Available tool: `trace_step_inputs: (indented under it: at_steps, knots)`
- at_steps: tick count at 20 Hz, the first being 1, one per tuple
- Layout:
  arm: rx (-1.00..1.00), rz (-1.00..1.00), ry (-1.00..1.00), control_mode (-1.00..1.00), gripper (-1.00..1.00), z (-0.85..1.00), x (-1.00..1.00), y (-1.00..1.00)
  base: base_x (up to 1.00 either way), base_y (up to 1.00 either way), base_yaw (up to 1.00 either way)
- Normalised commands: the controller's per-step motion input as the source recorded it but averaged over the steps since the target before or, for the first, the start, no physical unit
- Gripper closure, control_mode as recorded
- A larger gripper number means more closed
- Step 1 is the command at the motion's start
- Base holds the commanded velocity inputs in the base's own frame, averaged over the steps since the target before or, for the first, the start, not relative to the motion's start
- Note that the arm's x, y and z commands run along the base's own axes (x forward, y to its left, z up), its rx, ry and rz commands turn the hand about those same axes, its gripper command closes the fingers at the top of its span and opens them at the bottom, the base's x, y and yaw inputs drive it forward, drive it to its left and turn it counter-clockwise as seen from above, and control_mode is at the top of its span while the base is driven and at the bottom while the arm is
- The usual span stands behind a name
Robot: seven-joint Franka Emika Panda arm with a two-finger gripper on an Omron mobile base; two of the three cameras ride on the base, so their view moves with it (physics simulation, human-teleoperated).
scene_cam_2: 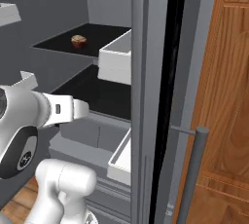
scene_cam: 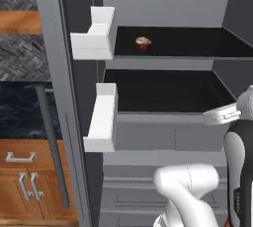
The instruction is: Take the cupcakes from the fridge and place them on the empty tray on the dining counter.
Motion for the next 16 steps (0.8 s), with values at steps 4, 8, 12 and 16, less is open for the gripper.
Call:
trace_step_inputs:
  at_steps: [4, 8, 12, 16]
  knots:
    - [0.0, 0.0, 0.0, 1.0, -1.0, 0.0, 0.0, 0.0, 1.0, -0.13, 0.01]
    - [0.0, 0.0, 0.0, 1.0, -1.0, 0.0, 0.0, 0.0, 1.0, 0.02, -0.02]
    - [0.0, 0.0, 0.0, 1.0, -1.0, 0.0, 0.0, 0.0, 0.87, 0.18, -0.07]
    - [0.0, -0.01, 0.0, -1.0, -1.0, 0.0, 0.25, 0.05, 0.59, 0.1, -0.04]
